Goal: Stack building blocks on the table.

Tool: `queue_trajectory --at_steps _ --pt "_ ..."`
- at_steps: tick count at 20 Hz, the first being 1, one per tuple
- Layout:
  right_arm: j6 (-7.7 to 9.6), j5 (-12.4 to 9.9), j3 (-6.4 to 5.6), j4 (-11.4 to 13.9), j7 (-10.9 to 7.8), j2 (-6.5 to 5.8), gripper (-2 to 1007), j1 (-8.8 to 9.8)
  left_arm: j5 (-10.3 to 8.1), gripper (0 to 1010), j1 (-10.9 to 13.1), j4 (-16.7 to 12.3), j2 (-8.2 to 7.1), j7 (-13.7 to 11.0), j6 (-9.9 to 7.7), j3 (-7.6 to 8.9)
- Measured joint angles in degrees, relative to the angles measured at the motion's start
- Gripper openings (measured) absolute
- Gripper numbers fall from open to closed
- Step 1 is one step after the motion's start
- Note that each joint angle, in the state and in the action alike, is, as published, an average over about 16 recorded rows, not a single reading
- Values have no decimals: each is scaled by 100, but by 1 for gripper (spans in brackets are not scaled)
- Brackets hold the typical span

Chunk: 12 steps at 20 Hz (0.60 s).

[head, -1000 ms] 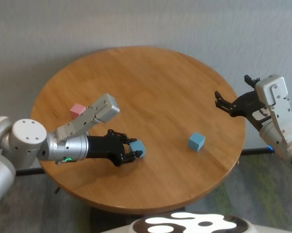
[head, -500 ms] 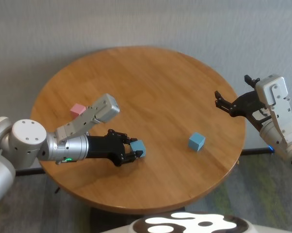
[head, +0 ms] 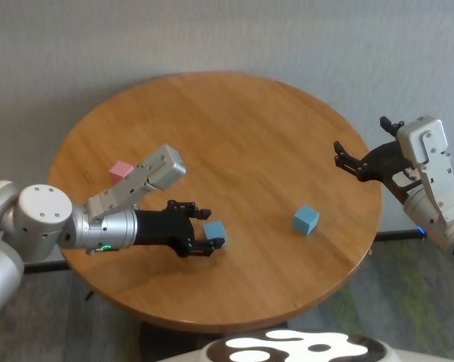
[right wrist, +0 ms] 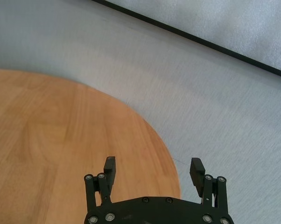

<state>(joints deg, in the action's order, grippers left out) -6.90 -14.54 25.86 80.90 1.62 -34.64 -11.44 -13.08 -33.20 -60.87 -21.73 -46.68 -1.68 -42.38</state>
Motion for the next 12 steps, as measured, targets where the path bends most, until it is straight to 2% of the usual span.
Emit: queue_trajectory --at_steps 7,12 --pt "0 0 0 0 0 0 1005 0 -287 871 184 -198 -88 123 263 259" --pt "0 0 0 0 0 0 1005 0 -507 958 470 -466 -173 516 597 591"
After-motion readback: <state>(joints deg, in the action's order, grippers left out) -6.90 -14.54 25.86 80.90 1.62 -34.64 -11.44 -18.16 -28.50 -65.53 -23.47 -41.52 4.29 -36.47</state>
